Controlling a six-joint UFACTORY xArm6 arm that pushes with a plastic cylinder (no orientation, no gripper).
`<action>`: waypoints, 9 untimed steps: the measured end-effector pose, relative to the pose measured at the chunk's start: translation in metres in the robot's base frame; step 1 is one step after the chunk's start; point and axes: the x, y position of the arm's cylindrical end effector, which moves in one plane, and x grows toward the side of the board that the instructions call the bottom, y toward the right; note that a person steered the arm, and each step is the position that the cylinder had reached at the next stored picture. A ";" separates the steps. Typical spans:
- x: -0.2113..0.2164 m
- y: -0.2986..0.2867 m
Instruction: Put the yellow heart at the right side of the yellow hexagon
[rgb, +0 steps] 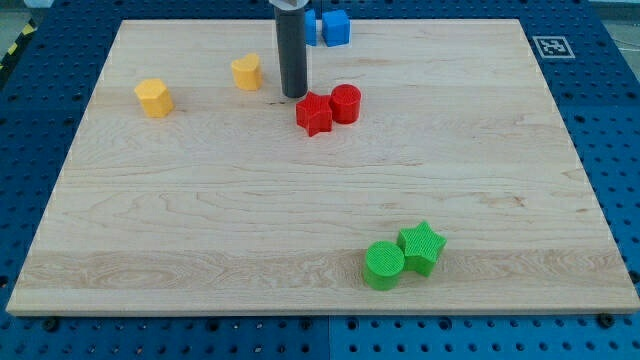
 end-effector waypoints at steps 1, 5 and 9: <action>0.000 0.000; -0.051 -0.027; -0.019 -0.070</action>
